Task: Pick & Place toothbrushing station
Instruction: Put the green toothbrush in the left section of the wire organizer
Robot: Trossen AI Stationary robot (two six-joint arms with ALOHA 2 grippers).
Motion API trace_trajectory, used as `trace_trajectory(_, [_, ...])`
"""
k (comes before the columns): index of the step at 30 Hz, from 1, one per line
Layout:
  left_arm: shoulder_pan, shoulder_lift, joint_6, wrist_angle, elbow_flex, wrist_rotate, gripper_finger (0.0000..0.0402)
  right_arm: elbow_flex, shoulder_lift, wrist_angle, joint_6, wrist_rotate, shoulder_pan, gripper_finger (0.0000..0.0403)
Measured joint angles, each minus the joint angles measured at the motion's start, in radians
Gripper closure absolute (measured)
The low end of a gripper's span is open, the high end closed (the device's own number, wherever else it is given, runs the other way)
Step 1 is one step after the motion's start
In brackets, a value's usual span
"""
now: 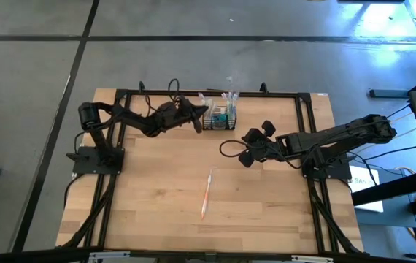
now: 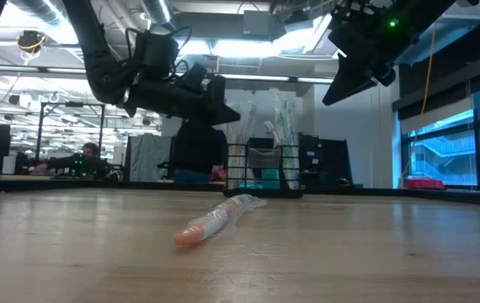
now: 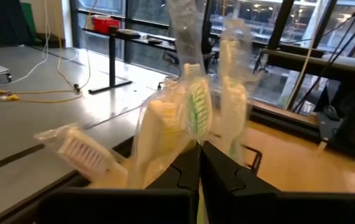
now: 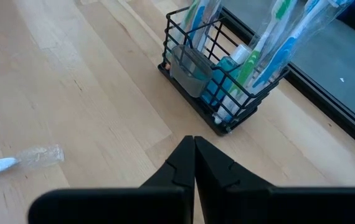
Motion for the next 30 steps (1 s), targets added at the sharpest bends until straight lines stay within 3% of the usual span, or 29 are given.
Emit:
trace_trajectory(14, [-0.02, 0.0, 0.004, -0.05, 0.002, -0.024, 0.04, 0.0, 0.0, 0.0, 0.0, 0.0, 0.0, 0.0394])
trace_trajectory(20, [-0.022, 0.0, 0.088, -0.052, 0.002, -0.042, 0.0398, 0.0, 0.0, 0.0, 0.0, 0.0, 0.0, 0.0394])
trace_trajectory(24, [-0.023, 0.002, 0.091, -0.071, -0.002, -0.031, 0.0372, 0.0, 0.0, 0.0, 0.0, 0.0, 0.0, 0.0394])
trace_trajectory(30, [-0.023, 0.002, 0.115, -0.069, -0.002, -0.027, 0.0304, 0.0, 0.0, 0.0, -0.001, 0.0, 0.0, 0.0394])
